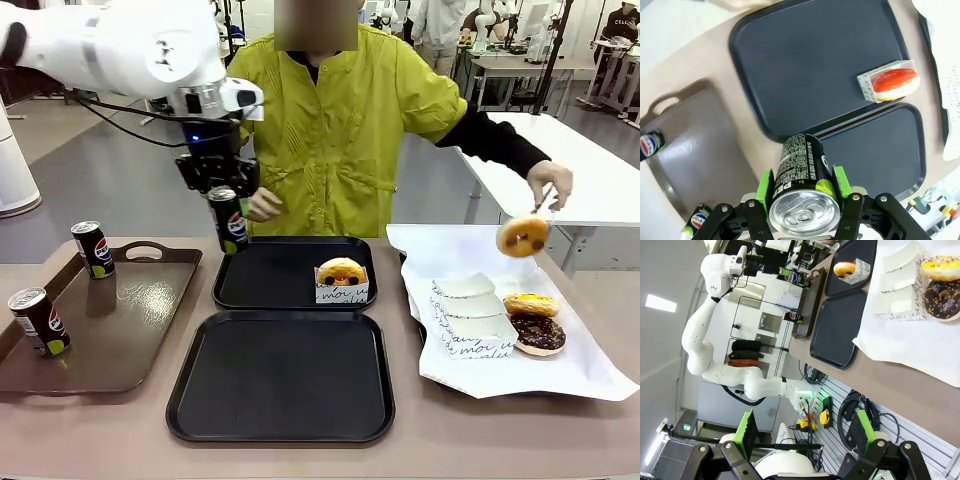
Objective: Set up donuts and drinks on trays.
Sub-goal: Pick up one Pepsi coke and place it on the Flat Tray.
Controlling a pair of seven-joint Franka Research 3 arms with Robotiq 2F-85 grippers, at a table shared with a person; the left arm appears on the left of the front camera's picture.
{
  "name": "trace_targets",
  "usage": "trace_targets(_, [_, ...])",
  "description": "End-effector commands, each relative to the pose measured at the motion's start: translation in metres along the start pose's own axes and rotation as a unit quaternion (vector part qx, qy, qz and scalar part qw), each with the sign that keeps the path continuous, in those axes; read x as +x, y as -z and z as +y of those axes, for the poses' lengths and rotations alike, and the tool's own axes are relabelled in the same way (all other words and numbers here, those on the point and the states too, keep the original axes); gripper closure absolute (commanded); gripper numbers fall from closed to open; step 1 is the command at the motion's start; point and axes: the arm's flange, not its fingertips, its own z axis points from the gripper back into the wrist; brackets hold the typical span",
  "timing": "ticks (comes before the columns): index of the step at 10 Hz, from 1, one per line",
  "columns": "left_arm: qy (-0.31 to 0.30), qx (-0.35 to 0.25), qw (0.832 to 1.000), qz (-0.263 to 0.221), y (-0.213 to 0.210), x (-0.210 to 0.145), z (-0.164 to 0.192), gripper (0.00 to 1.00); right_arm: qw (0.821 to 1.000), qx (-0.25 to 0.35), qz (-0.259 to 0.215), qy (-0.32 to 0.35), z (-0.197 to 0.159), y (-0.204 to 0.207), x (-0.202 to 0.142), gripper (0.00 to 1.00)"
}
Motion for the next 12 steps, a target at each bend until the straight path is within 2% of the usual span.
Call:
trace_targets(1, [0.027,0.004,1.000,0.013,0.001,0.011,0.001,0.42,1.000,0.006,-0.002,-0.007,0.002,0.000,0.000,0.00])
trace_targets(2, [0.024,0.017,0.999,0.026,-0.022,-0.017,0.019,0.42,1.000,0.006,-0.002,-0.007,0.002,0.000,0.000,0.00])
trace_targets(3, [0.029,0.026,0.999,0.033,-0.054,-0.063,0.047,0.42,1.000,0.006,-0.002,-0.007,0.002,0.000,0.000,0.00])
trace_targets(4, [0.012,0.008,1.000,-0.013,-0.087,-0.121,0.077,0.42,1.000,0.006,-0.002,-0.007,0.002,0.000,0.000,0.00])
trace_targets(5, [-0.019,-0.017,0.998,-0.049,-0.101,-0.173,0.104,0.42,1.000,0.006,-0.002,-0.007,0.002,0.000,0.000,0.00])
trace_targets(6, [-0.052,-0.026,0.997,-0.054,-0.101,-0.194,0.120,0.42,1.000,0.006,-0.002,-0.007,0.002,0.000,0.000,0.00])
trace_targets(7, [-0.074,-0.031,0.996,-0.048,-0.096,-0.200,0.130,0.42,1.000,0.006,-0.002,-0.007,0.002,0.000,0.000,0.00])
trace_targets(9, [-0.061,-0.024,0.997,-0.039,-0.109,-0.188,0.129,0.42,1.000,0.006,-0.002,-0.007,0.002,0.000,0.000,0.00])
trace_targets(12, [-0.061,-0.024,0.997,-0.039,-0.109,-0.188,0.129,0.42,1.000,0.006,-0.002,-0.007,0.002,0.000,0.000,0.00])
